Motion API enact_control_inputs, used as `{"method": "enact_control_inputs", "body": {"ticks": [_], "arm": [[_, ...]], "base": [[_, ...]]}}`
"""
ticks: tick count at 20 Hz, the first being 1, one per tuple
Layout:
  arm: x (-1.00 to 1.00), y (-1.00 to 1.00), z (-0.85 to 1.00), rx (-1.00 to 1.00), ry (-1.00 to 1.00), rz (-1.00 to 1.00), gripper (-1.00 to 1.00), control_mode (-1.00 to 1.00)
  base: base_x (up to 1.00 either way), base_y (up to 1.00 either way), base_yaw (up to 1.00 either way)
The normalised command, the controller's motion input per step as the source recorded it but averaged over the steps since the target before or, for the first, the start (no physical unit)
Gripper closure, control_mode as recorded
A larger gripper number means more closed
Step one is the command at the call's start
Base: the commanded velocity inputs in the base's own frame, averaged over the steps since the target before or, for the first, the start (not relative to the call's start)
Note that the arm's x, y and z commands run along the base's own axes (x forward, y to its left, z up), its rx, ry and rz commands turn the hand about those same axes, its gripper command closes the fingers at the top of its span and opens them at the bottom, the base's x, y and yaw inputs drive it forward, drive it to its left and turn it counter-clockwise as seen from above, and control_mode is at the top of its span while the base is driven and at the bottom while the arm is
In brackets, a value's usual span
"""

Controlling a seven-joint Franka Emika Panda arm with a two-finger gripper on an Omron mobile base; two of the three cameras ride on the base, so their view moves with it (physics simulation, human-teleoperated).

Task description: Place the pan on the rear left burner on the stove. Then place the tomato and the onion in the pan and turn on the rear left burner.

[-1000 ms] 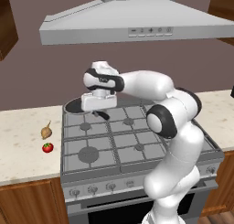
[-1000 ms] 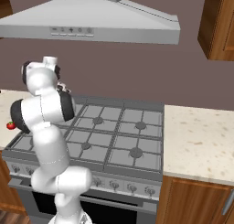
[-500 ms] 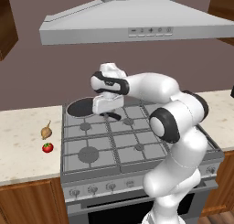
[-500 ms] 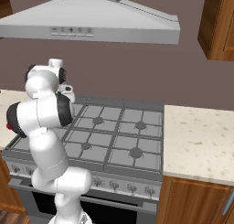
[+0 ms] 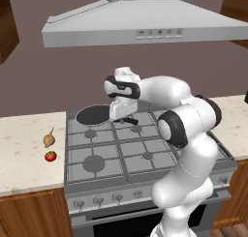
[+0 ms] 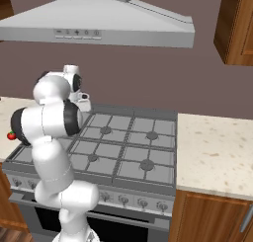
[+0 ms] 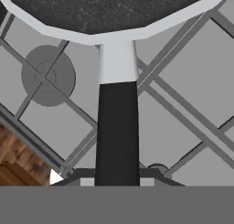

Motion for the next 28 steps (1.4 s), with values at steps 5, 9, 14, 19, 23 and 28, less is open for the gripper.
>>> {"method": "enact_control_inputs", "body": {"ticks": [5,9,14,19,23,28], "arm": [[0.37,-0.14,-0.28,0.01,0.05,0.0,1.0,-1.0],[0.42,0.0,-0.06,0.0,0.04,0.02,1.0,-1.0],[0.42,0.0,-0.15,0.0,0.04,0.03,1.0,-1.0],[0.41,0.08,-0.22,0.03,0.0,0.04,1.0,-1.0],[0.33,0.19,-0.26,0.07,0.0,0.03,1.0,-1.0],[0.33,0.18,-0.15,0.05,0.0,0.02,1.0,-1.0]], "base": [[0.0,0.0,0.0],[0.0,0.0,0.0],[0.0,0.0,0.0],[0.0,0.0,0.0],[0.0,0.0,0.0],[0.0,0.0,0.0]]}}
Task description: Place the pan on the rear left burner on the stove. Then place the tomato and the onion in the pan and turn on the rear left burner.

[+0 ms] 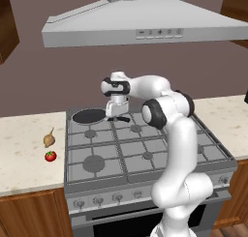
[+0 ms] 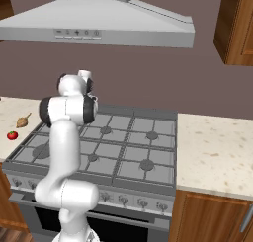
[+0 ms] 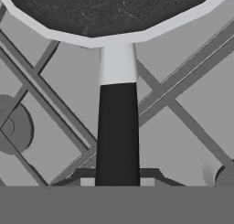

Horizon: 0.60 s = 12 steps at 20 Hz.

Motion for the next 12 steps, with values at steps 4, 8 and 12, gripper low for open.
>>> {"method": "enact_control_inputs", "body": {"ticks": [4,8,12], "arm": [[0.22,0.12,-0.16,0.04,0.0,0.02,1.0,-1.0],[0.06,0.02,-0.29,0.02,0.0,0.02,1.0,-1.0],[0.0,0.0,-0.3,0.0,0.0,0.04,1.0,-1.0]], "base": [[0.0,0.0,0.0],[0.0,0.0,0.0],[0.0,0.0,0.0]]}}
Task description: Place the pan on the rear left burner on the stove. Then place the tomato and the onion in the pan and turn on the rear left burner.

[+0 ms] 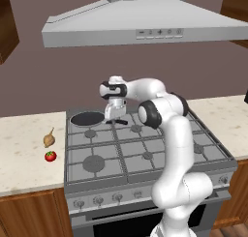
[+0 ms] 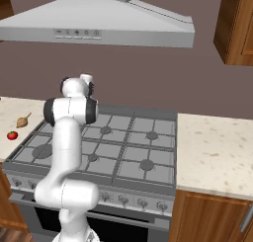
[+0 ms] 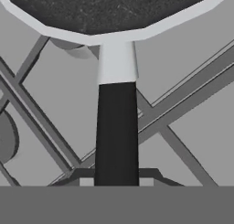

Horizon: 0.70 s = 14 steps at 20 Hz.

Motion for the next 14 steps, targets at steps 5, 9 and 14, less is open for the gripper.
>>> {"method": "enact_control_inputs", "body": {"ticks": [5,9,14], "arm": [[0.0,0.01,-0.27,0.01,-0.02,0.05,1.0,-1.0],[-0.29,0.0,-0.11,0.0,-0.21,0.1,1.0,-1.0],[-0.51,0.0,-0.11,0.0,-0.17,0.16,1.0,-1.0]], "base": [[0.0,0.0,0.0],[0.0,0.0,0.0],[0.0,0.0,0.0]]}}
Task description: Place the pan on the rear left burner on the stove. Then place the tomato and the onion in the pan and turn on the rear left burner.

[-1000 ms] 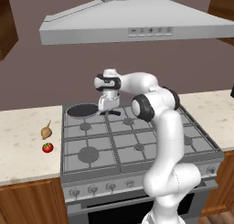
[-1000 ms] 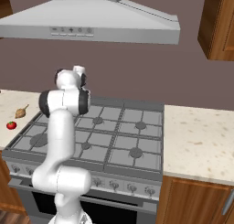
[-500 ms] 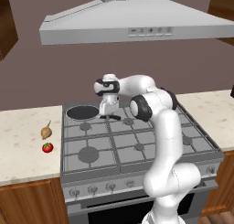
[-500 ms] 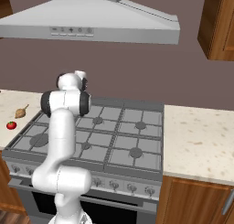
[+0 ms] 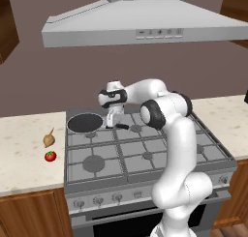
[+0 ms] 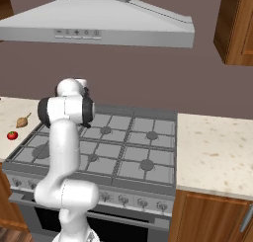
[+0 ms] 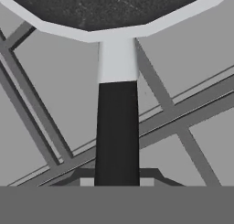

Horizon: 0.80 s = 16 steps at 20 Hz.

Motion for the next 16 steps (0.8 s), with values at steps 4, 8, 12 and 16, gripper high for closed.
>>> {"method": "enact_control_inputs", "body": {"ticks": [4,8,12,16], "arm": [[-0.23,-0.11,-0.49,0.0,-0.01,0.06,1.0,-1.0],[0.06,-0.15,-0.72,0.0,0.04,0.0,1.0,-1.0],[0.02,0.0,-0.14,0.0,0.02,0.0,1.0,-1.0],[0.0,0.0,0.0,0.0,0.02,0.0,1.0,-1.0]], "base": [[0.0,0.0,0.0],[0.0,0.0,0.0],[0.0,0.0,0.0],[0.0,0.0,0.0]]}}
